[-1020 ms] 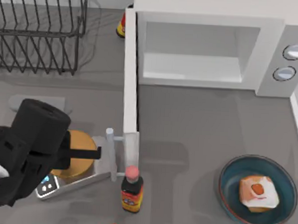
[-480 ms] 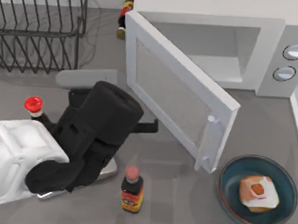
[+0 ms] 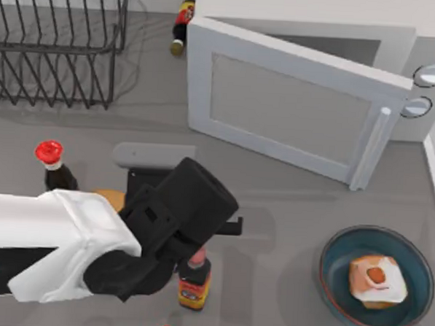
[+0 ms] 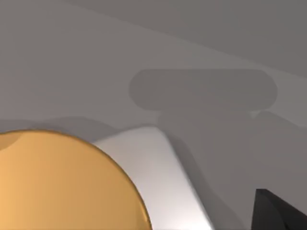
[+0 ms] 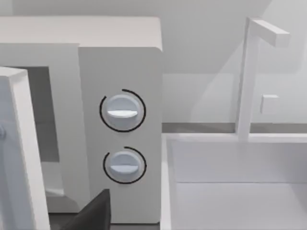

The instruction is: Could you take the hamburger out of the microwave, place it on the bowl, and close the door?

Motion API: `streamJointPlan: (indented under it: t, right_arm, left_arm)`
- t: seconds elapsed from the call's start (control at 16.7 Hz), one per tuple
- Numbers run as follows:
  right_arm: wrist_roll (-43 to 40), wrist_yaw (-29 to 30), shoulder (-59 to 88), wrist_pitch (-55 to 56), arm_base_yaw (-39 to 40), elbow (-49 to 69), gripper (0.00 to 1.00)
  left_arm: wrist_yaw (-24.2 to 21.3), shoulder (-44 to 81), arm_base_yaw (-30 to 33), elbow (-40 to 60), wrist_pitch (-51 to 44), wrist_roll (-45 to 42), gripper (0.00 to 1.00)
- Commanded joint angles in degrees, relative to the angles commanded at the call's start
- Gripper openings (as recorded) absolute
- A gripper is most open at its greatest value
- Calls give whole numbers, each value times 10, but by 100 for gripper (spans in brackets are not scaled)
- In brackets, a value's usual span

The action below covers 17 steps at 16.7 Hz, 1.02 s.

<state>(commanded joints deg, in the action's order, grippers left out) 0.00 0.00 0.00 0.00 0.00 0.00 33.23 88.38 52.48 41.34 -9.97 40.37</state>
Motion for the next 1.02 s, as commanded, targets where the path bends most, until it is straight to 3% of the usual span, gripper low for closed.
streamJointPlan:
  t: [0.24, 0.54, 0.78, 1.02]
  right_arm:
    - [0, 0, 0, 0, 0, 0, 100]
    - [0, 0, 0, 0, 0, 0, 100]
    - [0, 0, 0, 0, 0, 0, 100]
    - [0, 0, 0, 0, 0, 0, 100]
  left_arm:
    - [-2, -10, 2, 22, -6, 1, 0]
    - [-5, -13, 42, 160, -41, 25, 0]
    - [15, 56, 75, 231, -72, 66, 0]
    - [43, 155, 96, 227, -96, 103, 0]
